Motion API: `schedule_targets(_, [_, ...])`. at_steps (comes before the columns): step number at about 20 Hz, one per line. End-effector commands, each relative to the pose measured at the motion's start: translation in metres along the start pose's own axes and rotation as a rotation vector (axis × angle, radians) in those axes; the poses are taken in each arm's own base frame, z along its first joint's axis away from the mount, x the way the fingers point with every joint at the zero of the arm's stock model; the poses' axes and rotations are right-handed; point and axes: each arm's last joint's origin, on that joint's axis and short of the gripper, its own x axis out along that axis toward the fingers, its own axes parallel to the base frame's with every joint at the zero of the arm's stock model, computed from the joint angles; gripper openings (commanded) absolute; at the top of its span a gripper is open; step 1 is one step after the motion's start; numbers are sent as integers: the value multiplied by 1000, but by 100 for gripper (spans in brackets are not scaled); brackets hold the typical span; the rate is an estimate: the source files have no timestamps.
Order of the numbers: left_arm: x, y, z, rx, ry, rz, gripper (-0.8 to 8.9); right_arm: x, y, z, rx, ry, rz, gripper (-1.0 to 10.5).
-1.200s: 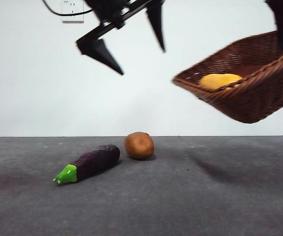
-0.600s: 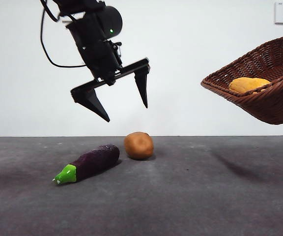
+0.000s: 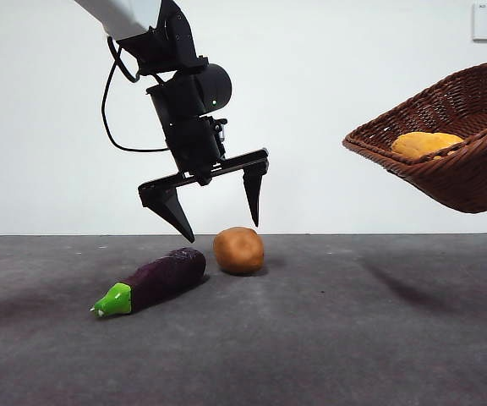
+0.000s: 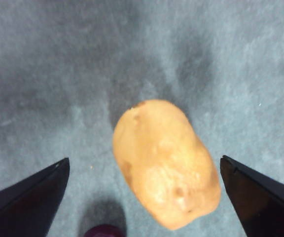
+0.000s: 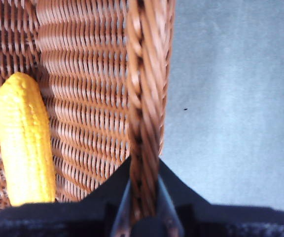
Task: Help me put the vegetables on the table into the basket
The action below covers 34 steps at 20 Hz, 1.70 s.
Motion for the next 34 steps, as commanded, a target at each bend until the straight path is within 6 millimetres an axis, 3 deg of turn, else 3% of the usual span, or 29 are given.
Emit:
schedule_targets(1, [18,1,-3,9,21,13,584,1,1,-1,-15,22,21,-12])
schedule_targets(9, [37,-9,-8,-7,40,-26,582,1,2,-1,-17,21,42,-12])
schedule_targets(14, [37,-10,-8,-4,38,-20,225,1,2,-1,-17,21,43,-12])
schedule_targets(16, [37,-9,-9,1,44,-18,212,1,2,-1,-17,21,43,-12])
schedule_targets(19, [38,-11,-8,26,30,-24,19,1,2,-1,-18,21,43,-12])
schedule_targets(22, [31,-10,-5,31,11,-33,-5,1,2,-1,-19,21,42,-12])
schedule_targets(24, [14,-8,0,30,-1,-40,-5,1,2,-1,-19,21,42,-12])
schedule_targets(29, [-63,-13,8,97,-75,-59,-5,1,2,-1,-14,21,38,-12])
schedule_targets(34, [-148,-54,-16,262,-196,-140,-6,1,2,-1,-4,23,41,-12])
